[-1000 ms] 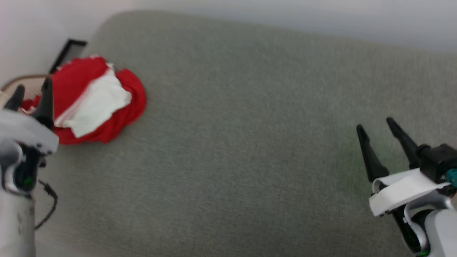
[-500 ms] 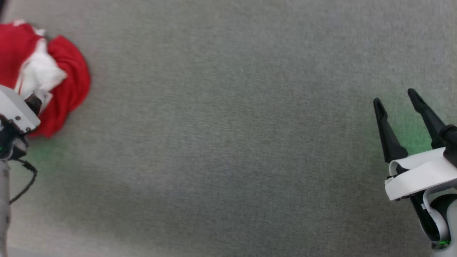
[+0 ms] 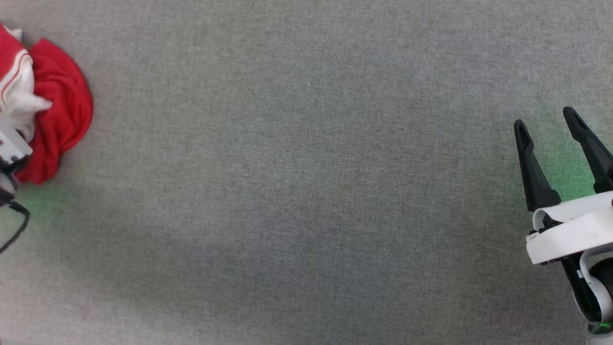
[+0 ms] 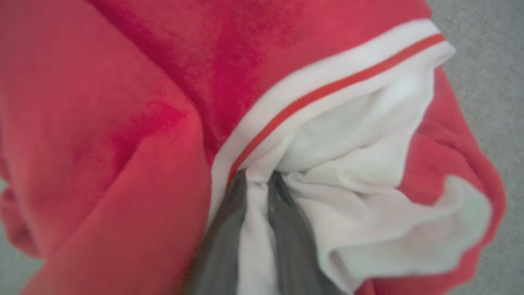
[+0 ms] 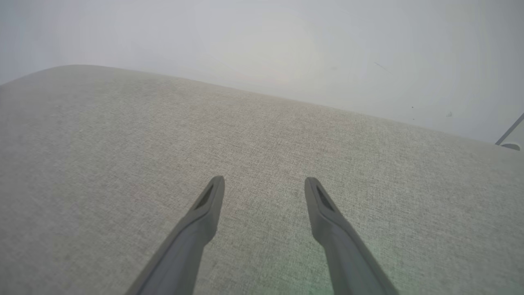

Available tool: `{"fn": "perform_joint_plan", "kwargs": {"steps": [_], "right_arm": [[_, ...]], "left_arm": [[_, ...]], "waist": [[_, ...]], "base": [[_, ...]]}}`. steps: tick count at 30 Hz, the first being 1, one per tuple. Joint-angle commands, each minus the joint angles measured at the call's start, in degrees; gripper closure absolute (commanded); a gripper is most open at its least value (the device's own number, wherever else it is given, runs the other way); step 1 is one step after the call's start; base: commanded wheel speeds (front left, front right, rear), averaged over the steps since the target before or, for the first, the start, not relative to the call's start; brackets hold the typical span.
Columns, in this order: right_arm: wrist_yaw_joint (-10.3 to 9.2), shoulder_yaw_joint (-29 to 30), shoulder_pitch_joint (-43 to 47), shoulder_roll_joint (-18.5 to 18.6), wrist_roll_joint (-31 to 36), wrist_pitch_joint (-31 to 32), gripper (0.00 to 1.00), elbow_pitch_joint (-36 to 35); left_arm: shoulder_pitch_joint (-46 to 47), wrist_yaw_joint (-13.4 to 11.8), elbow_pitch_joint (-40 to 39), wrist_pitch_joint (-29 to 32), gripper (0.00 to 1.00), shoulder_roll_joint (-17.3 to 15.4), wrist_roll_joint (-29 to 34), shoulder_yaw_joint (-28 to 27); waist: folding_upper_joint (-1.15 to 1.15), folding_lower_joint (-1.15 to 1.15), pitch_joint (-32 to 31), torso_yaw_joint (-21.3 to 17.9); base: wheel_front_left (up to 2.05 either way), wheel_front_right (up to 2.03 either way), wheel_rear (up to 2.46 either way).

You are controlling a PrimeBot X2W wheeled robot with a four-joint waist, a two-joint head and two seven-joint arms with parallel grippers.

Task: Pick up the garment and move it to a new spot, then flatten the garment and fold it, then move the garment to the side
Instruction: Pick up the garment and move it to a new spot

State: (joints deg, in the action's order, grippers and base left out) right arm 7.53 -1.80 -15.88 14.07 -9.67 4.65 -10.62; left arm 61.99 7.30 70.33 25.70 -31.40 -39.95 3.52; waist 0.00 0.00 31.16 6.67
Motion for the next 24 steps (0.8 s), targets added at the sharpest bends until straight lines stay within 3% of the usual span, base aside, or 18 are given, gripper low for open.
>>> {"fn": "perform_joint_plan", "kwargs": {"steps": [1,13,24], "right_arm": [[-0.08,0.2,-0.2,-0.2,0.1,-0.1,0.00,-0.1],[-0.08,0.4,1.5,-2.5,-1.7,-3.2,0.00,4.2],[-0.08,-0.5,2.9,-4.2,-3.5,-6.6,0.00,8.9]], "left_arm": [[-2.6,0.1,1.7,-1.0,1.00,2.9,0.6,1.1],[-1.8,0.2,-8.6,-17.0,1.00,-3.1,1.3,6.6],[-1.1,0.2,-18.5,-23.1,1.00,-9.1,0.9,11.7]], "waist": [[0.00,0.00,-0.7,0.6],[0.00,0.00,-8.8,2.7],[0.00,0.00,-17.1,4.1]], "base": [[0.00,0.00,0.00],[0.00,0.00,0.00],[0.00,0.00,0.00]]}}
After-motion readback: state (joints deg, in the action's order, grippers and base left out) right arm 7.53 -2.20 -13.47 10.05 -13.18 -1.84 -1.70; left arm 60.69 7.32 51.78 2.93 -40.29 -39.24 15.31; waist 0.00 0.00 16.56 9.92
